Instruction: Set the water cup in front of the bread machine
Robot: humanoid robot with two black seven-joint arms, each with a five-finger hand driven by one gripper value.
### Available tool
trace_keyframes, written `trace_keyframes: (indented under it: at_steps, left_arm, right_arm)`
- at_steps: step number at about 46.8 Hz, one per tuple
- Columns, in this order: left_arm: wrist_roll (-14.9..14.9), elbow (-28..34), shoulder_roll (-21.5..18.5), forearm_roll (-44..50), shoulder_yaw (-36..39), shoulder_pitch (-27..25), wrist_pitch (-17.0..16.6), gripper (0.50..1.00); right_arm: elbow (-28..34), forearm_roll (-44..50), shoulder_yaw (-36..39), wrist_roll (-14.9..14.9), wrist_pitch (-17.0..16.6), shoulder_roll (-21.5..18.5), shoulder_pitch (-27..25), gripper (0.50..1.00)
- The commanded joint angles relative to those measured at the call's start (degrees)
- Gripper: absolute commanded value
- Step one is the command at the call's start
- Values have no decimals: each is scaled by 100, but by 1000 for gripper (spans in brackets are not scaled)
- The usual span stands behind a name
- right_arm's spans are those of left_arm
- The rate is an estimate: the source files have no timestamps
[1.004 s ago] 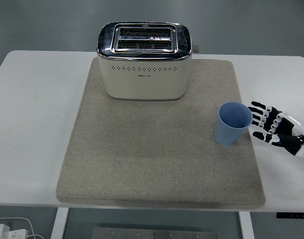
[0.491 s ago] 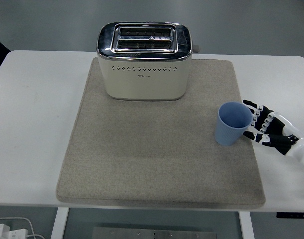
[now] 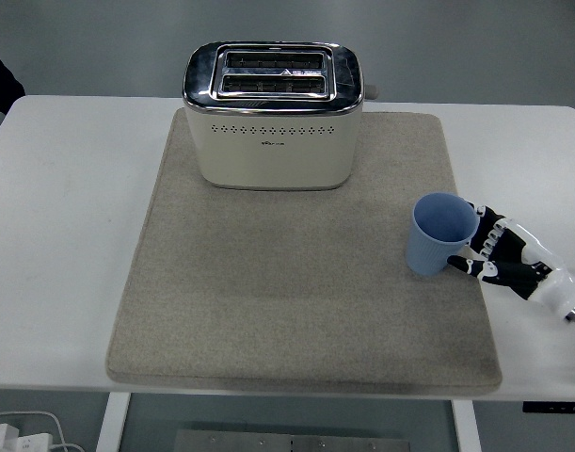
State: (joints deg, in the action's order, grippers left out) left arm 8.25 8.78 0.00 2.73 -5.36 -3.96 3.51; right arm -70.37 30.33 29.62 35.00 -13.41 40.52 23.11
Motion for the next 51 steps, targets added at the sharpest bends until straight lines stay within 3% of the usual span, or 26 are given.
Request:
trace_keyframes:
  at_steps: [1, 28, 51]
  left_arm:
    - [1, 1, 0, 0, 0, 0, 0, 1000]
    - [-7, 1, 0, 0, 0, 0, 0, 1000]
    - [1, 1, 0, 0, 0, -9, 0, 1000]
  right_arm:
    - [-46, 0, 0, 0, 31, -36, 0, 928]
    - [-187, 0, -9, 0, 374, -299, 70, 928]
    - [-187, 52, -18, 0, 400, -528, 88, 926]
